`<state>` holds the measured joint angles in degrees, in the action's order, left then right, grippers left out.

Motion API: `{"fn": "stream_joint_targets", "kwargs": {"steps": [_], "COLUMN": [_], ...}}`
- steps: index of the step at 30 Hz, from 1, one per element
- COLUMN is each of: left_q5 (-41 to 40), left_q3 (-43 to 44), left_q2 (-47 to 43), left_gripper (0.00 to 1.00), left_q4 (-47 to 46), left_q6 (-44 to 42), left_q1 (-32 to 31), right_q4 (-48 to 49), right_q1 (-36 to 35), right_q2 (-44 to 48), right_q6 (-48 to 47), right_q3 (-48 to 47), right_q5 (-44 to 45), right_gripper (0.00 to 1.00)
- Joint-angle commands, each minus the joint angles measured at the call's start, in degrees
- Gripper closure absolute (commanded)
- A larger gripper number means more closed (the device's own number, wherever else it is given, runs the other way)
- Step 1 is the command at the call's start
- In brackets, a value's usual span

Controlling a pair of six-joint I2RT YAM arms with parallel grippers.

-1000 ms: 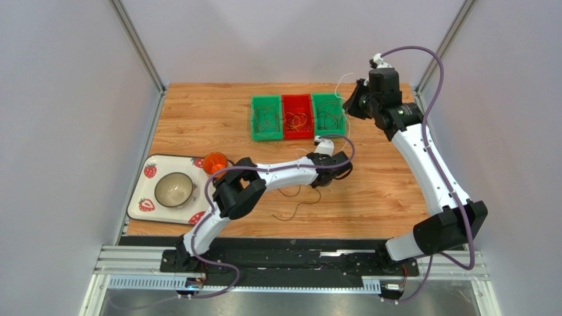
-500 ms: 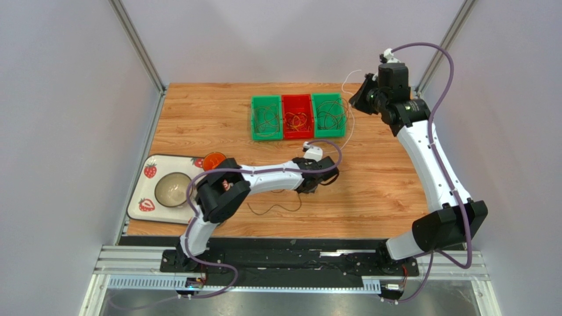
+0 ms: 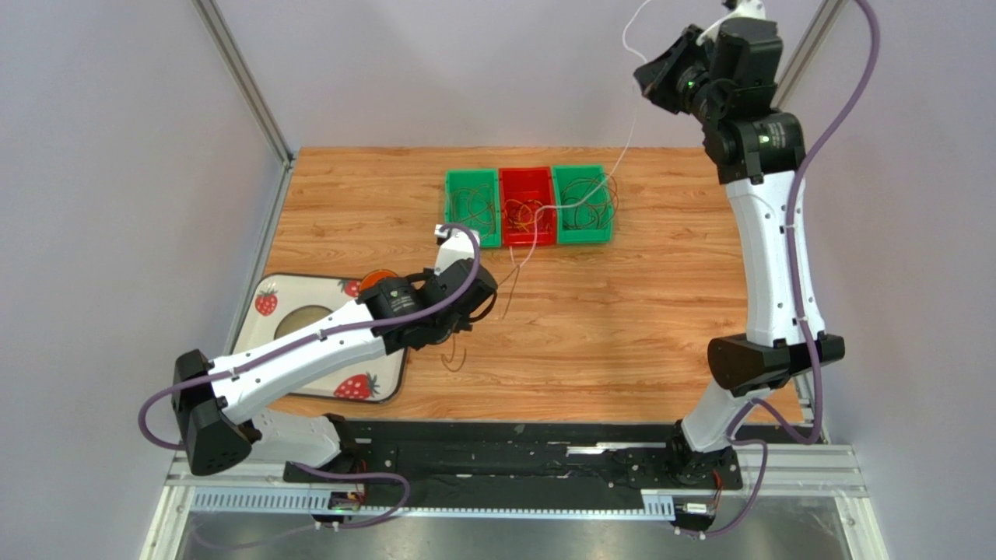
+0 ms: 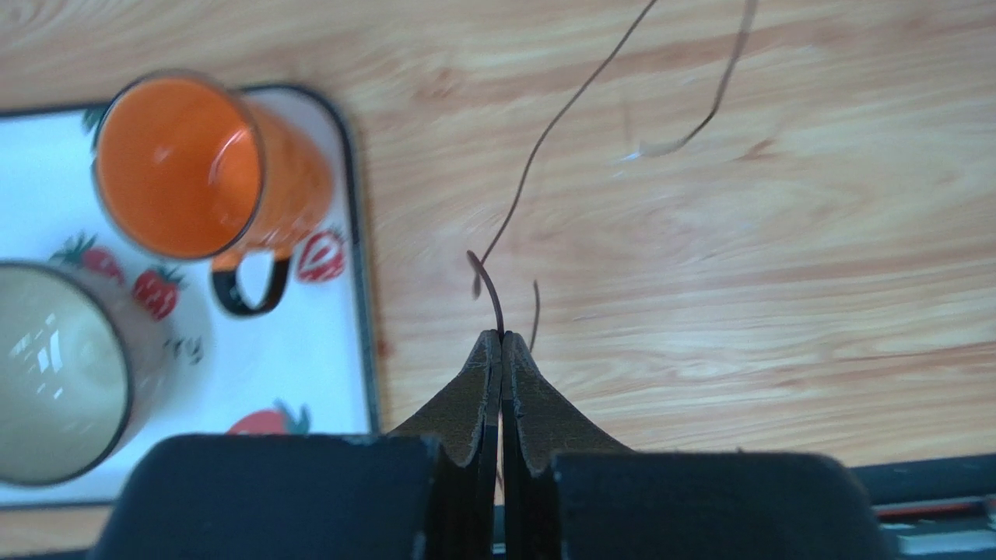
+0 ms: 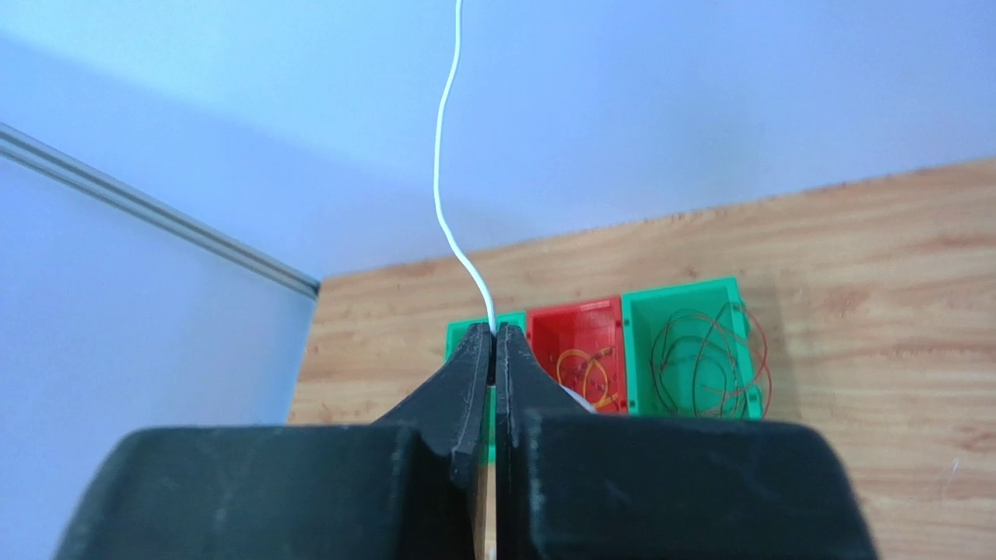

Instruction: Untangle the cables

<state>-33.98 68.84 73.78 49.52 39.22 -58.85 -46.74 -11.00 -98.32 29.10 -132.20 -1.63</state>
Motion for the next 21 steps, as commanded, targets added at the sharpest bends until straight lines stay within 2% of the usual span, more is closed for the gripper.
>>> {"fn": "stream_joint_targets", "kwargs": {"steps": [1, 7, 12, 18, 21], "left_q5": [-2.33, 3.30, 4.79, 2.35, 2.25], "left_q3": [-6.60, -14.25, -18.82, -22.08, -22.52], "left_q2": [-3.89, -6.28, -9.34, -14.18, -13.75], "left_gripper": [1.00, 1.00, 1.00, 1.00, 1.00], "left_q4": [6.20, 5.50, 7.26, 10.77, 11.22], "left_q6": [2.78, 7.96, 12.54, 16.40, 17.20], "left_q1": [1.98, 2.25, 2.25, 2.25, 2.25], "right_q4": [-2.13, 2.62, 5.51, 6.93, 6.84], "right_q1": [2.74, 7.13, 14.51, 19.87, 22.34], "right_q2": [-0.55, 2.52, 5.51, 6.48, 6.39], "right_q6": [0.07, 0.52, 2.18, 1.31, 1.92], "right_q3": [-10.68, -10.80, -9.04, -7.02, -6.40], "right_q5": [0.84, 4.17, 5.94, 8.30, 7.69], "right_gripper": [1.00, 1.00, 1.00, 1.00, 1.00]}}
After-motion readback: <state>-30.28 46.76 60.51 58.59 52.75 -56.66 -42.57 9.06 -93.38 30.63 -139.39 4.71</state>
